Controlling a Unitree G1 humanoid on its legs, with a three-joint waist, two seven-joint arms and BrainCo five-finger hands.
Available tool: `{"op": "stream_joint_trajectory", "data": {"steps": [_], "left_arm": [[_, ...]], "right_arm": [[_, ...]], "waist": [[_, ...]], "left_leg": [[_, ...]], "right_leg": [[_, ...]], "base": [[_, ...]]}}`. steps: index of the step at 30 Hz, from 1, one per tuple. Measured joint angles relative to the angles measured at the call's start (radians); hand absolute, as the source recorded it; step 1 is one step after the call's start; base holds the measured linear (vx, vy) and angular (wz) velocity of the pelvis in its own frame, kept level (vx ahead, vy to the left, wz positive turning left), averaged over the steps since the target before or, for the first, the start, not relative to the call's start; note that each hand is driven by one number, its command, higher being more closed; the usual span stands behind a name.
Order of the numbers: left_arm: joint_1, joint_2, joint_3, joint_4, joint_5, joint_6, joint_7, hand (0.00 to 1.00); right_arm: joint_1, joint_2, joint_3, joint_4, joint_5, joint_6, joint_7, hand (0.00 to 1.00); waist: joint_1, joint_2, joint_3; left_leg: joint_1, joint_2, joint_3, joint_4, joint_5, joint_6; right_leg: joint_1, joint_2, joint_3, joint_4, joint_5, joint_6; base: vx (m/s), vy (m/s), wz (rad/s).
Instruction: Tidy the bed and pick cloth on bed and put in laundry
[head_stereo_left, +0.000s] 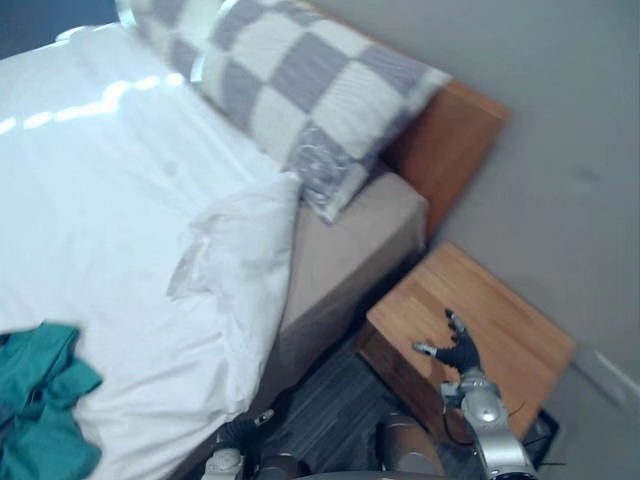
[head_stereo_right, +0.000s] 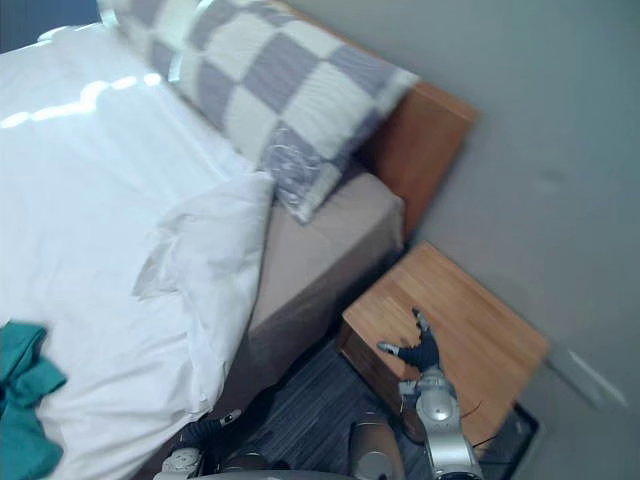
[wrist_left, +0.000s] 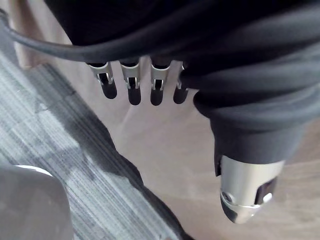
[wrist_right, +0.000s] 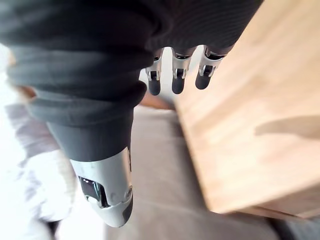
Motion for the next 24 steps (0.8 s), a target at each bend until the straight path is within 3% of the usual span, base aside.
{"op": "stream_joint_trajectory", "data": {"steps": [1,2,3,6,7,8,10,12,13,15,16,18,21,24], "left_arm": [[0.0,0.006,-0.002,0.0,0.0,0.0,0.0,0.0],[-0.008,-0.007,-0.004,0.007,-0.002,-0.003,-0.001,0.0],[-0.005,-0.017,-0.003,0.008,0.002,-0.006,-0.002,0.0],[-0.006,-0.018,0.016,-0.001,0.011,-0.012,-0.021,0.0],[-0.005,-0.028,0.035,-0.001,0.018,-0.012,-0.023,0.0],[-0.005,-0.03,0.038,-0.002,0.018,-0.012,-0.024,0.0],[-0.006,-0.024,0.055,-0.014,0.018,-0.013,-0.024,0.0],[-0.006,-0.026,0.068,-0.02,0.019,-0.011,-0.024,0.0],[-0.006,-0.022,0.084,-0.021,0.018,-0.01,-0.024,0.0],[0.0,0.005,0.08,-0.018,0.04,-0.002,-0.026,0.0],[0.001,0.013,0.08,-0.017,0.042,-0.001,-0.026,0.0],[0.002,0.038,0.069,-0.012,0.074,0.012,-0.026,0.0],[0.035,0.076,0.023,-0.002,0.104,0.019,-0.029,0.0],[0.075,0.092,-0.027,-0.001,0.118,0.019,-0.045,0.0]], "right_arm": [[0.0,-0.005,0.0,-0.031,0.0,-0.003,0.0,0.0],[-0.013,-0.033,0.001,-0.064,-0.001,-0.005,0.0,0.0],[-0.053,-0.064,0.002,-0.094,-0.003,-0.004,0.0,0.0],[-0.158,-0.123,0.001,-0.168,-0.021,-0.016,-0.005,0.0],[-0.213,-0.164,0.005,-0.168,-0.024,-0.024,-0.005,0.0],[-0.232,-0.175,0.005,-0.168,-0.025,-0.029,-0.007,0.0],[-0.313,-0.193,0.02,-0.17,-0.035,-0.043,-0.029,0.0],[-0.33,-0.193,0.023,-0.166,-0.043,-0.04,-0.045,0.0],[-0.341,-0.19,0.028,-0.154,-0.044,-0.037,-0.049,0.0],[-0.358,-0.202,0.056,-0.146,-0.08,-0.031,-0.055,0.0],[-0.368,-0.209,0.06,-0.147,-0.087,-0.031,-0.061,0.0],[-0.402,-0.235,0.062,-0.144,-0.11,-0.029,-0.067,0.0],[-0.457,-0.24,0.082,-0.118,-0.119,-0.028,-0.067,0.0],[-0.544,-0.245,0.168,-0.058,-0.12,-0.02,-0.064,0.0]], "waist": [[0.004,-0.007,0.001],[0.004,0.031,0.012],[0.027,0.049,0.006],[0.037,0.048,0.007],[0.046,0.062,-0.001],[0.055,0.068,-0.007],[0.054,0.049,-0.012],[0.055,0.045,-0.01],[0.057,0.044,-0.009],[0.052,0.038,-0.012],[0.048,0.034,-0.014],[0.049,0.026,-0.018],[0.047,0.02,-0.021],[0.059,0.02,-0.021]], "left_leg": [[-0.005,-0.001,-0.027,0.015,-0.014,-0.026],[-0.01,0.037,-0.084,0.041,-0.034,-0.06],[-0.04,0.064,-0.119,0.051,-0.011,-0.105],[-0.089,0.063,-0.188,-0.041,0.021,-0.137],[-0.118,0.061,-0.202,-0.077,0.125,-0.13],[-0.133,0.062,-0.185,-0.066,0.122,-0.118],[-0.172,0.053,-0.136,-0.059,0.174,-0.11],[-0.179,0.064,-0.008,-0.059,0.177,-0.082],[-0.171,0.099,0.145,-0.049,0.148,-0.023],[-0.147,0.182,0.378,-0.023,0.148,-0.01],[-0.146,0.185,0.416,-0.026,0.157,-0.008],[-0.154,0.139,0.396,-0.072,0.213,-0.065],[-0.167,0.096,0.366,-0.11,0.251,-0.061],[-0.171,0.093,0.358,-0.133,0.268,-0.066]], "right_leg": [[0.003,0.004,0.038,-0.055,0.085,0.02],[0.026,0.028,0.002,-0.031,0.131,-0.002],[0.033,0.04,-0.007,-0.029,0.136,-0.016],[0.097,0.024,-0.108,-0.045,0.113,-0.055],[0.134,0.034,-0.147,-0.069,0.106,-0.065],[0.141,0.04,-0.159,-0.076,0.103,-0.068],[0.178,0.0,-0.223,-0.129,0.096,-0.072],[0.215,-0.025,-0.27,-0.166,0.096,-0.073],[0.241,-0.035,-0.307,-0.175,0.096,-0.072],[0.284,-0.059,-0.361,-0.182,0.09,-0.063],[0.289,-0.074,-0.375,-0.188,0.088,-0.06],[0.294,-0.101,-0.393,-0.21,0.089,-0.059],[0.3,-0.125,-0.406,-0.237,0.114,-0.048],[0.299,-0.126,-0.406,-0.242,0.132,-0.05]], "base": [[0.5,-0.586,2.09],[0.36,-0.411,1.28],[0.34,-0.445,1.42],[0.17,-0.34,1.12],[0.13,-0.246,0.98],[0.09,-0.154,0.77],[0.02,-0.082,1.0],[-0.03,0.012,0.96],[-0.02,0.029,0.8],[0.02,0.066,1.0],[0.04,0.138,0.94],[0.02,0.123,0.68],[0.05,0.097,0.56],[-0.02,0.051,0.22]]}}
